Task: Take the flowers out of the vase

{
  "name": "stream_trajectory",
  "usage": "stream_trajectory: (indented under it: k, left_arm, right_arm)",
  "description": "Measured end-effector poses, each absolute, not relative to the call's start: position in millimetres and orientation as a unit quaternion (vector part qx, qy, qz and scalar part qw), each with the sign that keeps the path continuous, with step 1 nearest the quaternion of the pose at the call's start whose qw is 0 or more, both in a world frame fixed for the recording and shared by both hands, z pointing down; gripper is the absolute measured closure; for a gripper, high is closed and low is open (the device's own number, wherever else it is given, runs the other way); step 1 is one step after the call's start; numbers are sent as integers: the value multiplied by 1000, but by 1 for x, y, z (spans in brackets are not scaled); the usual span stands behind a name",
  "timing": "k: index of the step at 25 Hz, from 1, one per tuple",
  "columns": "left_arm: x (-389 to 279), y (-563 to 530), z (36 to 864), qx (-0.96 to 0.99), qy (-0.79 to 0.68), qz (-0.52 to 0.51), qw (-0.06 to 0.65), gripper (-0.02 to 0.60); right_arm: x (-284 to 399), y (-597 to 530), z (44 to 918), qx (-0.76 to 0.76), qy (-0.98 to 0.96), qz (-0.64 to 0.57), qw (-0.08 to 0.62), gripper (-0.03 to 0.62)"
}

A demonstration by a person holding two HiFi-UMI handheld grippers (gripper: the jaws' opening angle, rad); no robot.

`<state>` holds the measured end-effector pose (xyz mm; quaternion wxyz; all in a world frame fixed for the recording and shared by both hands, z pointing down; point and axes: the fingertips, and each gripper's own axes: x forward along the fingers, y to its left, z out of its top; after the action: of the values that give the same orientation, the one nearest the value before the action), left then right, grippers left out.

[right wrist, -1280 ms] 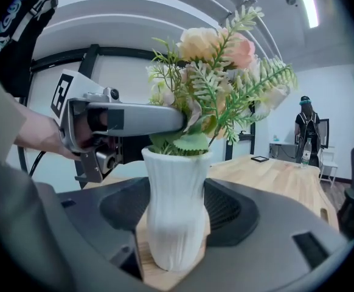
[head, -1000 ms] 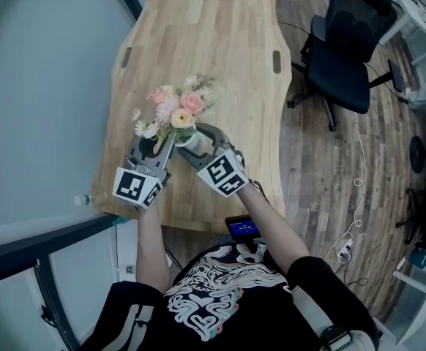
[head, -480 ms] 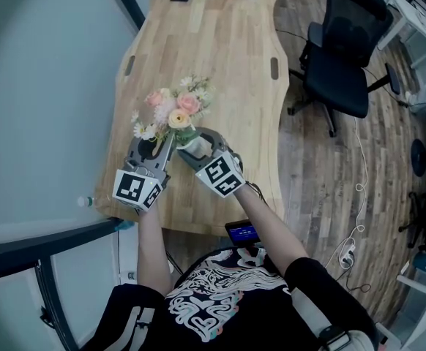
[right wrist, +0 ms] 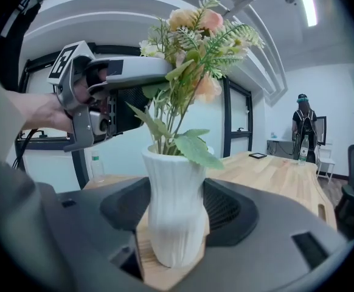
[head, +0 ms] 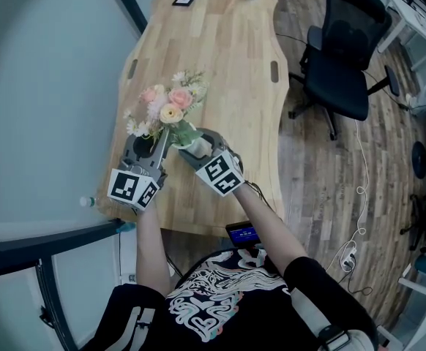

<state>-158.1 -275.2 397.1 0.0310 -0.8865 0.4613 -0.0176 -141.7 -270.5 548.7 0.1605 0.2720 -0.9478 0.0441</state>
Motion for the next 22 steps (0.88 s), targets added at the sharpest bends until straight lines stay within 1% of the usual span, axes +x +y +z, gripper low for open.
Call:
stream_trajectory:
  k: [14,22]
  left_arm:
    - [-165,-276,342,-883,466,19,50,492]
    - [-176,-267,323,-873,485,31,45,492]
  right_arm:
    - [-143,-270,551,271,-947,46,168,313]
    - [-140,-266,550,272,-944,46,180,313]
